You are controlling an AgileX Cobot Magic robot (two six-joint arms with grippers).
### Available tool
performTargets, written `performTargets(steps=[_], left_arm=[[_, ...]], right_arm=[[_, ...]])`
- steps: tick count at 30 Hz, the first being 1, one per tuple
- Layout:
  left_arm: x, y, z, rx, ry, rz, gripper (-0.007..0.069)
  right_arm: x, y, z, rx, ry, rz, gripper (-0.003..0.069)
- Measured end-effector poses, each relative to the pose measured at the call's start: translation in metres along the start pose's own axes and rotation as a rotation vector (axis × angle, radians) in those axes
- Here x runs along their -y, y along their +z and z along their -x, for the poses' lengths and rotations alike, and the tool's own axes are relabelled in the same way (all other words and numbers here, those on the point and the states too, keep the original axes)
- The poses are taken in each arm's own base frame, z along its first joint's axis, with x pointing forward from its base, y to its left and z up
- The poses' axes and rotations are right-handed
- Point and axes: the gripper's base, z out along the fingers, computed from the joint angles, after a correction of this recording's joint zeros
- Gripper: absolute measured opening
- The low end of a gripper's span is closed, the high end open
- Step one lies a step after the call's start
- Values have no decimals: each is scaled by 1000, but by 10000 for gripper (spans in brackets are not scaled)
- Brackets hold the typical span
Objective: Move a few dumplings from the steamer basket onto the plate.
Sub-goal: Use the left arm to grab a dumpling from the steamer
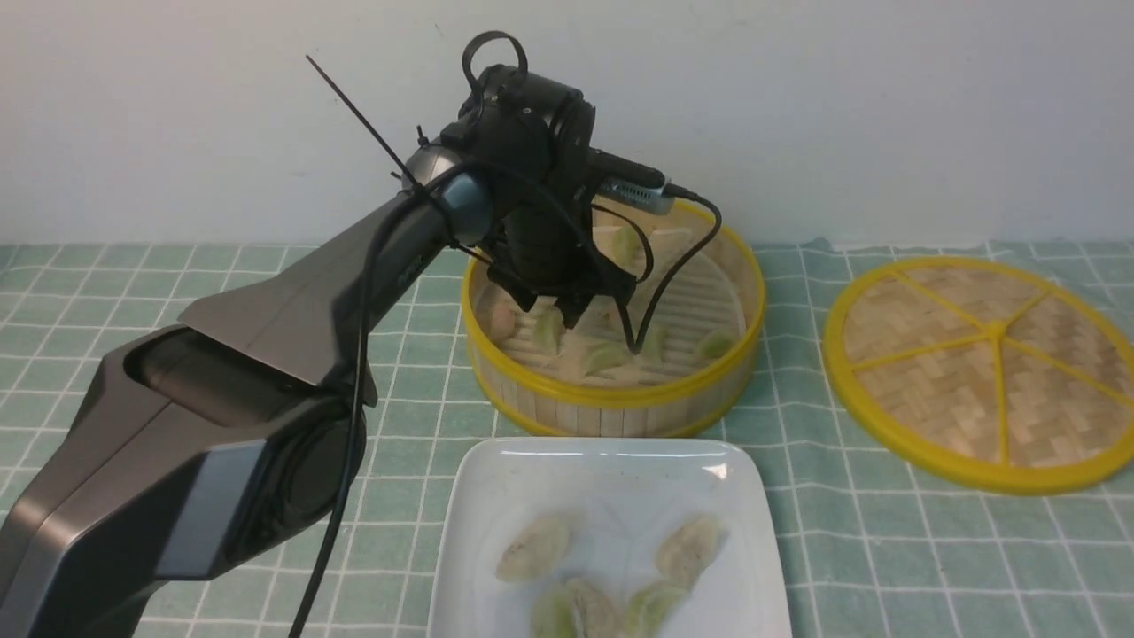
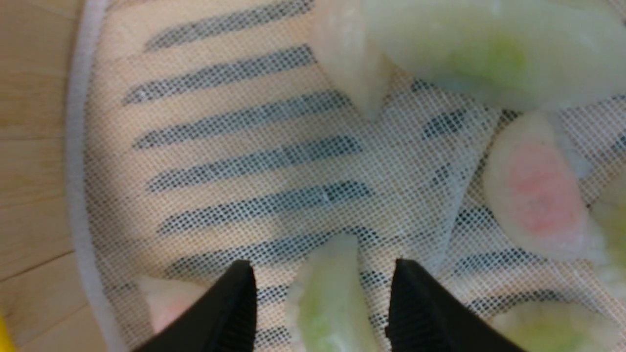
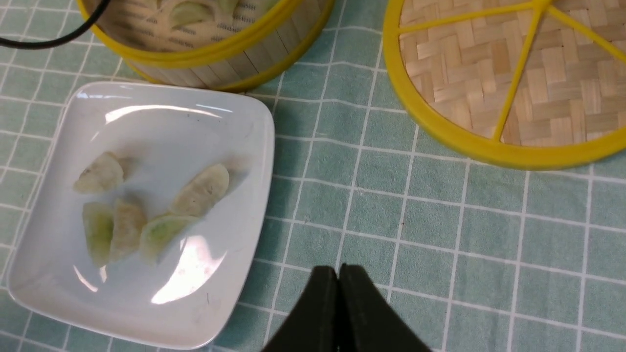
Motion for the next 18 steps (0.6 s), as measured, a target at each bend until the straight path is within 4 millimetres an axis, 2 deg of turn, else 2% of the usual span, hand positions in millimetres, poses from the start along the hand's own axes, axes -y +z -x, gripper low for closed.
performTargets(steps=[8,18], left_arm=[[1,-4,1,5,-21,-17,340],[4,15,-8,-53,-71,-31,340]], right_arm=[[-2,0,0,2,-1,18,-14],[-2,0,-1,-9,0,26,-14]])
